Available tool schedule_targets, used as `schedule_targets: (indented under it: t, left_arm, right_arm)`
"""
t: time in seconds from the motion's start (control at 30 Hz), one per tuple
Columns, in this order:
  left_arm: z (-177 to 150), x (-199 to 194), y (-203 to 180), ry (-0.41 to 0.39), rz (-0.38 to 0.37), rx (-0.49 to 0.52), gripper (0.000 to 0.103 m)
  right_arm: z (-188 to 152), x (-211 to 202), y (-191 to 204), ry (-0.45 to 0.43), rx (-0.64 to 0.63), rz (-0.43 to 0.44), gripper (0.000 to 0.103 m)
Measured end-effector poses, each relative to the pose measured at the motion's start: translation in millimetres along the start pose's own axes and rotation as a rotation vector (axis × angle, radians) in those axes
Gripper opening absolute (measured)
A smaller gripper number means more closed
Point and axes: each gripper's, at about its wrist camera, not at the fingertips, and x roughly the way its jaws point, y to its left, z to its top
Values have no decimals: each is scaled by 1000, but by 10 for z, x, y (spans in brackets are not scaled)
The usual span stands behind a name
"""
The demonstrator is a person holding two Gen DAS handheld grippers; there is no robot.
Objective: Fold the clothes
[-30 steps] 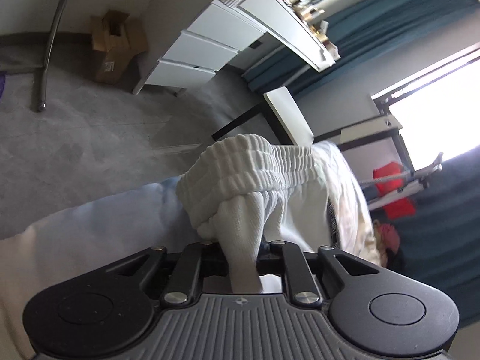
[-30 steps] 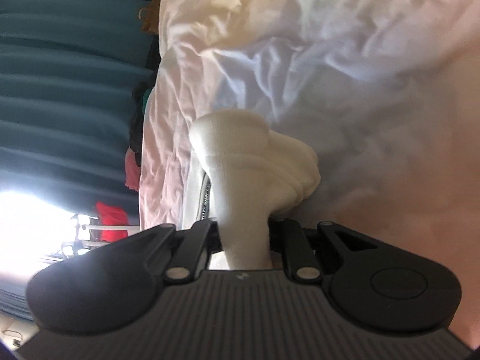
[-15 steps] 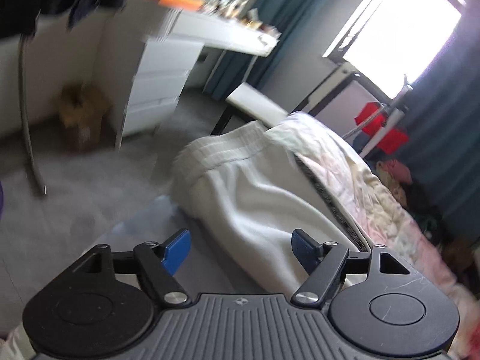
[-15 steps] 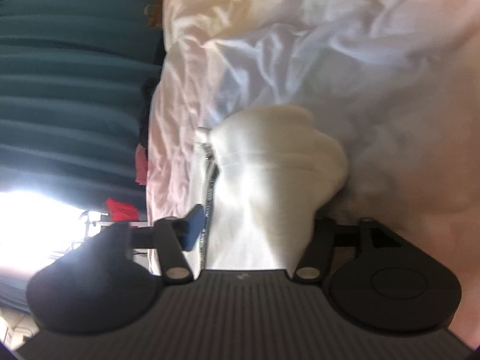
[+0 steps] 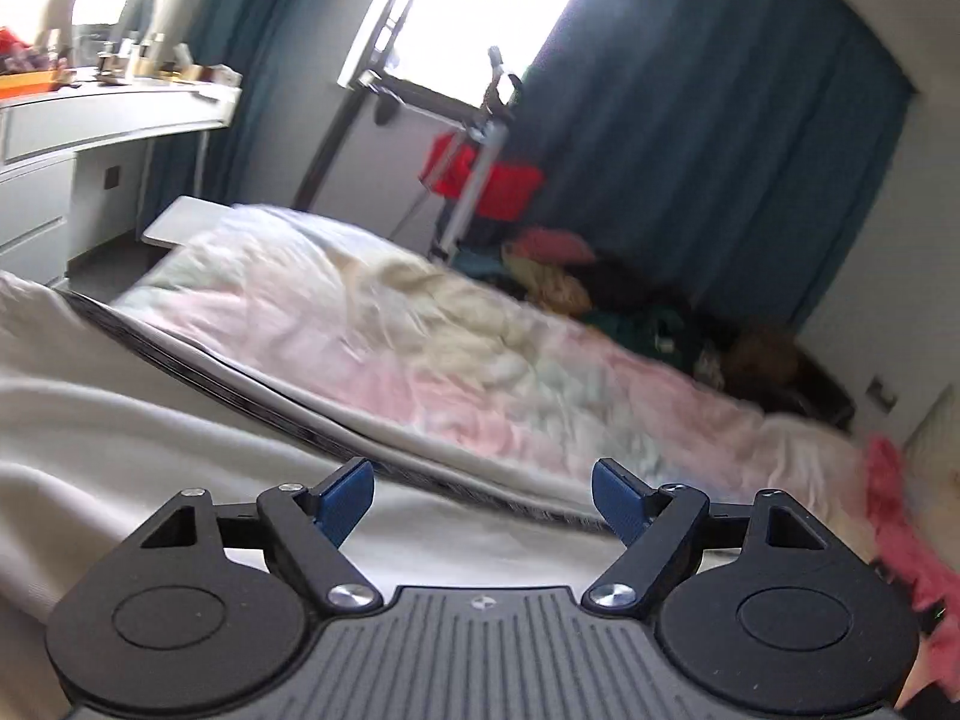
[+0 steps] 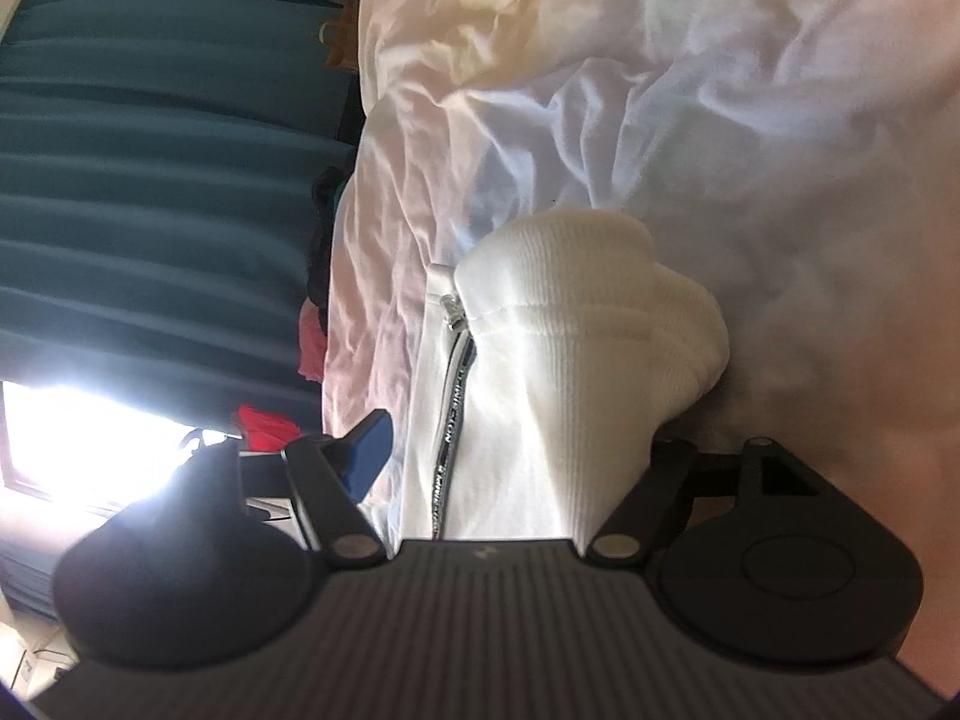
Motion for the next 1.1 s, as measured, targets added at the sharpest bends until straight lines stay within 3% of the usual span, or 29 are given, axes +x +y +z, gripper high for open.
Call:
schedule_targets:
  t: [0.17, 0.33, 0.5, 0.77, 0.93, 1.0, 1.07, 1.1]
  left_arm:
    - [-492, 546, -307, 88, 40, 152, 81]
    - [-826, 779, -164, 250, 56, 118, 81]
    - [-917, 822, -103, 265, 95, 150, 82]
    - [-918, 833, -115, 274, 106, 170, 82]
    - [-915, 844, -127, 276, 111, 181, 83]
    - [-917, 849, -133, 276, 112, 188, 83]
    - [-920, 854, -134, 276, 113, 192, 83]
    - [-921, 855, -134, 276, 113, 194, 83]
  right_arm:
    - [12, -1, -11, -9, 15, 32, 74]
    - [39, 11, 16, -9, -7, 95, 74]
    - [-27, 30, 173, -34, -68, 190, 74]
    - [-2, 262, -20, 21, -65, 15, 70]
    - [-54, 306, 128, 0, -185, -57, 69]
    - [-79, 320, 195, -10, -243, -93, 56]
    - [-104, 333, 262, -20, -301, -129, 31]
    - [-117, 339, 295, -26, -330, -147, 28]
